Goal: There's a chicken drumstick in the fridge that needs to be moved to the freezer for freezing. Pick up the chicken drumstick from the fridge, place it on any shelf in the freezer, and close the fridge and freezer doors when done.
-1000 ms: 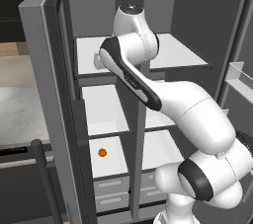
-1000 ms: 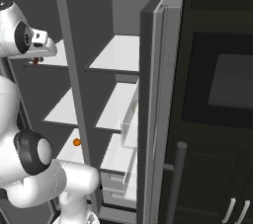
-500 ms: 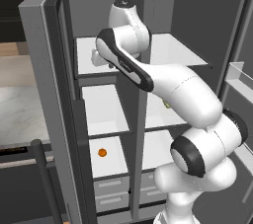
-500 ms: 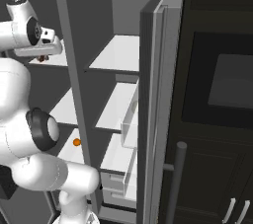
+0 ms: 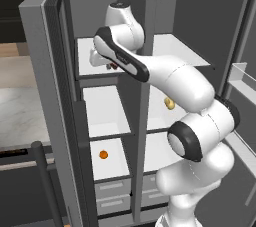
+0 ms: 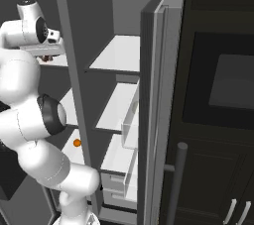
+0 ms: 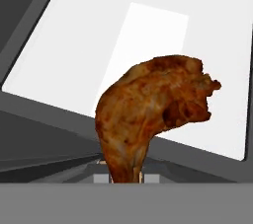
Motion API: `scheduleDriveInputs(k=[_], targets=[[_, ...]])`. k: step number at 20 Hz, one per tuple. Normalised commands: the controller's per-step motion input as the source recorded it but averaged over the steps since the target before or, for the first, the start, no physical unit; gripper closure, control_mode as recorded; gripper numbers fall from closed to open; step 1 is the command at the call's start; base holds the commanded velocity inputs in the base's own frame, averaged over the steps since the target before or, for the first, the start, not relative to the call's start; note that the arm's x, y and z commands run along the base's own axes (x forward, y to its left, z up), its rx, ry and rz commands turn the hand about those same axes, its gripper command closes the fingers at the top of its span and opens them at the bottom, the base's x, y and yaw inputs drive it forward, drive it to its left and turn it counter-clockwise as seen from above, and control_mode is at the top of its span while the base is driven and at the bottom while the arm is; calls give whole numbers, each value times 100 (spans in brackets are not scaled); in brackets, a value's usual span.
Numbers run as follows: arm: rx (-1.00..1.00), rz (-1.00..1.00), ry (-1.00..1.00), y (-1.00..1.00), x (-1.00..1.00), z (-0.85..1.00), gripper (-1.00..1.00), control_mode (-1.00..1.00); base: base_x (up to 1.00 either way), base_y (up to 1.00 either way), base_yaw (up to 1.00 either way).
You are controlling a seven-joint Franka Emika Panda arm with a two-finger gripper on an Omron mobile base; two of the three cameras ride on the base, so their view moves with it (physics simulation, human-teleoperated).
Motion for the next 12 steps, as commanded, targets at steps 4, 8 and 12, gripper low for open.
scheduleDriveInputs(k=[4,8,12], targets=[[0,0,4,21,38,-28,100,-100,0,0,0],[0,0,0,5,22,-21,100,-100,0,0,0],[0,0,0,4,23,-12,100,-100,0,0,0]])
